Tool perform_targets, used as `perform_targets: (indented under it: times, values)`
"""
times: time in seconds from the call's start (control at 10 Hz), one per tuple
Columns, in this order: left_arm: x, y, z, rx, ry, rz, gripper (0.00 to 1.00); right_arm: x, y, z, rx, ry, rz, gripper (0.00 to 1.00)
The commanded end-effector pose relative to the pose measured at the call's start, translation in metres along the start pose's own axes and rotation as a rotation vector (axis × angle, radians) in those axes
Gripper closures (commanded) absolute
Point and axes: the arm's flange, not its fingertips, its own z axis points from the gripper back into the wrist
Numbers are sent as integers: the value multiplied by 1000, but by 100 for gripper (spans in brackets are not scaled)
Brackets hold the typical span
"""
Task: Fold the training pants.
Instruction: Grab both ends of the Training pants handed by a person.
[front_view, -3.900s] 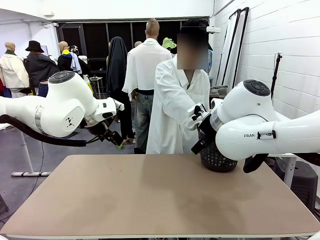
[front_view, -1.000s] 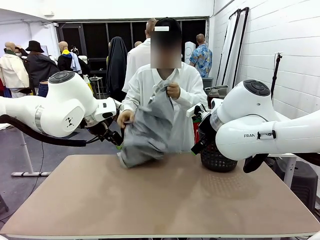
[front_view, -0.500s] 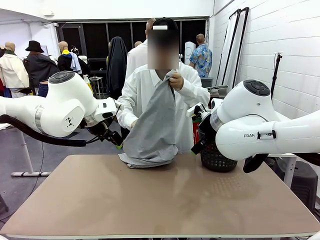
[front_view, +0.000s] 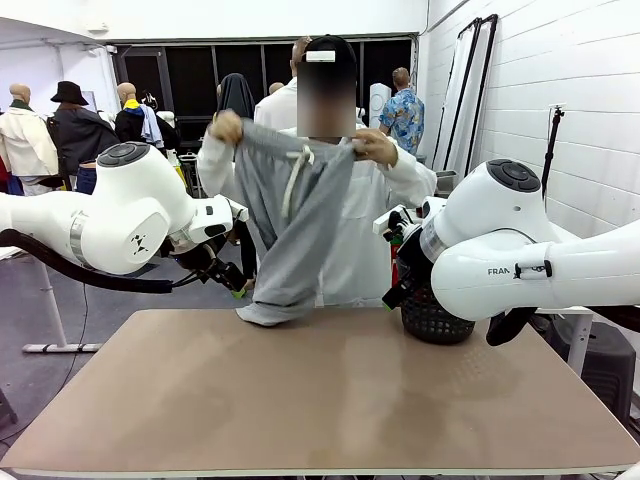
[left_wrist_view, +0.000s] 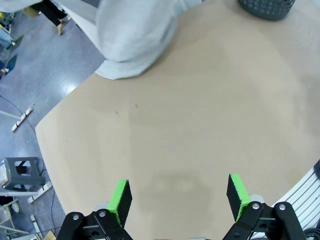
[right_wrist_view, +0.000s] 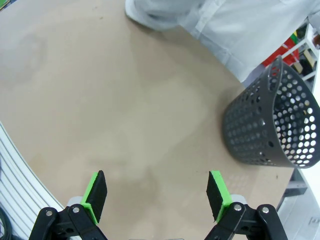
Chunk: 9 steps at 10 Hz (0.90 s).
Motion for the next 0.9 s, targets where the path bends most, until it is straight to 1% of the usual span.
perform_targets:
  times: [0.0,0.8]
  values:
    - [0,0,0,-1,0,-4,0,0,0,0,0,0,3,0]
    - [0,0,0,-1,0,-4,0,0,0,0,0,0,3,0]
